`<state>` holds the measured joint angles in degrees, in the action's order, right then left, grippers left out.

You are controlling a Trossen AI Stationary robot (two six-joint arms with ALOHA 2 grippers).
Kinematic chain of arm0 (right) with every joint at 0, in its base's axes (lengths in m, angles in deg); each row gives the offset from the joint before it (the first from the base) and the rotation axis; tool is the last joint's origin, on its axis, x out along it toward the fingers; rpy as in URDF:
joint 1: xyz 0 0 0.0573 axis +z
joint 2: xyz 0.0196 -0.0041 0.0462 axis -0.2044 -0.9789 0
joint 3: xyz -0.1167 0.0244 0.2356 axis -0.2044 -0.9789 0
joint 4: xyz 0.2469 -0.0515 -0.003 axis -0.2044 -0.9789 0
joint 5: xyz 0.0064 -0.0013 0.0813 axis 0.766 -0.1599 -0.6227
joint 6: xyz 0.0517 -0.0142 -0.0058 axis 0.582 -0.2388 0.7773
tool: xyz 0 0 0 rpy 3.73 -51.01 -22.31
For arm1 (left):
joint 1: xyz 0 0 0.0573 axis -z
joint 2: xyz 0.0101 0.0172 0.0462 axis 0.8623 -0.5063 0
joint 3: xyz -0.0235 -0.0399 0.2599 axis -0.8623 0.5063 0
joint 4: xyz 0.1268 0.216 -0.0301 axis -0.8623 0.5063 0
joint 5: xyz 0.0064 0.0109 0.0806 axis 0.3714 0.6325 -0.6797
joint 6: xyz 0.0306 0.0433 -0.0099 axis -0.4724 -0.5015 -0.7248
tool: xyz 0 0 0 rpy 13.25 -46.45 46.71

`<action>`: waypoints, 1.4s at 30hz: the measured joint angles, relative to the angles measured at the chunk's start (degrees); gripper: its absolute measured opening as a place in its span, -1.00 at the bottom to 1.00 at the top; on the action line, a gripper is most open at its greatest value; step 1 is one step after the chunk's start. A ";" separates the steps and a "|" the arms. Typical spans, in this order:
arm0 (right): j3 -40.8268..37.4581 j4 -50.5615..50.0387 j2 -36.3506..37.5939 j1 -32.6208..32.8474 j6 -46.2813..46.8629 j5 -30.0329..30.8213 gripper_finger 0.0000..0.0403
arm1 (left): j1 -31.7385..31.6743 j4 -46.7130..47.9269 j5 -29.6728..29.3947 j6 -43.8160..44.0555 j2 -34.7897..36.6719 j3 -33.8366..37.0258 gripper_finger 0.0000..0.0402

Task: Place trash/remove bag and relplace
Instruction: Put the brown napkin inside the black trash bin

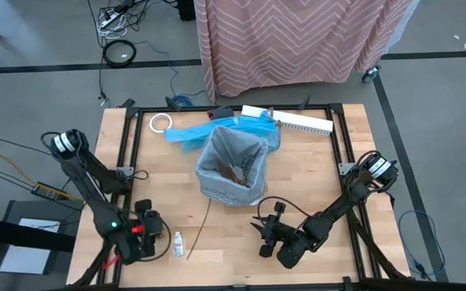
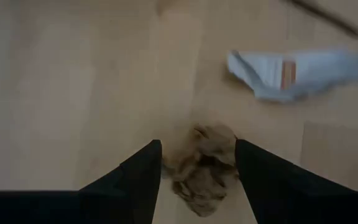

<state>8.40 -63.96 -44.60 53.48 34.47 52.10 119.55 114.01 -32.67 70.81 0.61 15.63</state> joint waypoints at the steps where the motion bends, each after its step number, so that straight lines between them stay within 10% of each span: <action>1: 0.00 0.02 0.00 -0.02 -0.02 0.00 -0.61 | 0.13 -0.76 0.83 -0.60 -1.05 0.06 0.06; 11: -0.02 0.04 0.00 -0.20 -0.04 -0.39 -0.59 | 0.45 -5.45 1.21 -0.47 -11.78 -0.19 0.02; 20: -0.02 0.07 0.02 -0.66 0.44 -0.30 -0.62 | 0.47 -5.17 1.51 2.51 -13.50 -1.01 -0.88; 27: -0.02 0.07 0.04 -1.10 0.48 -0.09 -0.64 | -1.76 3.83 -0.33 2.68 -13.79 -7.89 -0.94; 42: -0.02 0.04 0.04 -1.40 0.48 -0.39 -0.70 | -11.29 30.63 -32.51 -11.10 -13.77 -35.01 -0.95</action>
<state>8.38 -63.91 -44.56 52.09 34.95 51.71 108.26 144.64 -65.18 59.70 -13.16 -19.37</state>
